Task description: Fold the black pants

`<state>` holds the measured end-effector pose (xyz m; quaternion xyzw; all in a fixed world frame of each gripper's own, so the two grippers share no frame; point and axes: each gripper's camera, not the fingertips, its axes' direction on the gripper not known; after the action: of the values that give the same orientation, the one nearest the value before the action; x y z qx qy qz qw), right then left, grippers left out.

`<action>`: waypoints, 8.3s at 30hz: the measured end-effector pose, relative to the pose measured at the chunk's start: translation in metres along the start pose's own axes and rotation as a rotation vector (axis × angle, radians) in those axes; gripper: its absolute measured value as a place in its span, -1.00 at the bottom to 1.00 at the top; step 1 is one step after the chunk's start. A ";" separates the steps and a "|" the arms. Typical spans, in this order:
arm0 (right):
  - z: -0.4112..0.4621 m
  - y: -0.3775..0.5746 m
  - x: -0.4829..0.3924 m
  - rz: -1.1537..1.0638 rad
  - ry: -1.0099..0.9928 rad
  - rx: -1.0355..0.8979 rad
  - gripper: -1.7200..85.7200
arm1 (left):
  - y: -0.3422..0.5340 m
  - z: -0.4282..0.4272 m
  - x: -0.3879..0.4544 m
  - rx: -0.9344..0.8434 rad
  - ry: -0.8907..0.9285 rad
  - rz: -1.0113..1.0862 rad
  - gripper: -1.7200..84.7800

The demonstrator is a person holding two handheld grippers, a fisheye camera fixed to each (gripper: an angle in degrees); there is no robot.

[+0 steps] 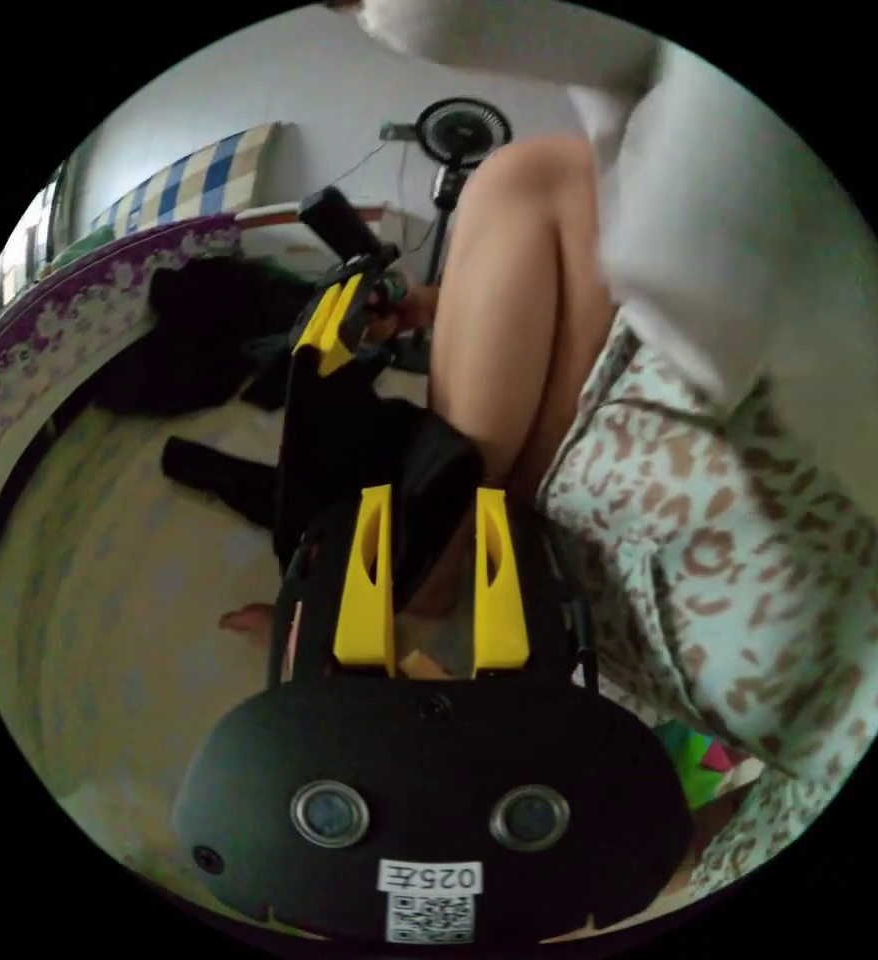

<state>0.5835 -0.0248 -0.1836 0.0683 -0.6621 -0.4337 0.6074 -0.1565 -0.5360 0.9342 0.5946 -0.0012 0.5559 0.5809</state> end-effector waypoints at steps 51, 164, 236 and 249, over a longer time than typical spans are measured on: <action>0.083 0.013 -0.064 -0.315 0.274 -0.332 -0.75 | -0.070 0.194 0.021 -0.034 -0.025 0.005 -0.75; 0.035 0.046 0.199 0.813 0.960 -0.279 -0.98 | 0.115 0.021 -0.367 -0.976 -0.815 -1.036 -0.98; -0.113 0.152 0.280 1.079 0.778 -0.003 -0.79 | 0.404 -0.190 -0.136 0.610 -0.729 -1.965 -0.84; -0.147 0.134 0.230 0.959 0.720 -0.288 -0.83 | 0.334 -0.123 -0.078 0.005 -0.714 -1.807 -0.89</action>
<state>0.7106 -0.1567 0.0586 -0.1775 -0.3073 -0.1471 0.9233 -0.4839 -0.6100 1.0766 0.5060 0.2811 -0.3130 0.7530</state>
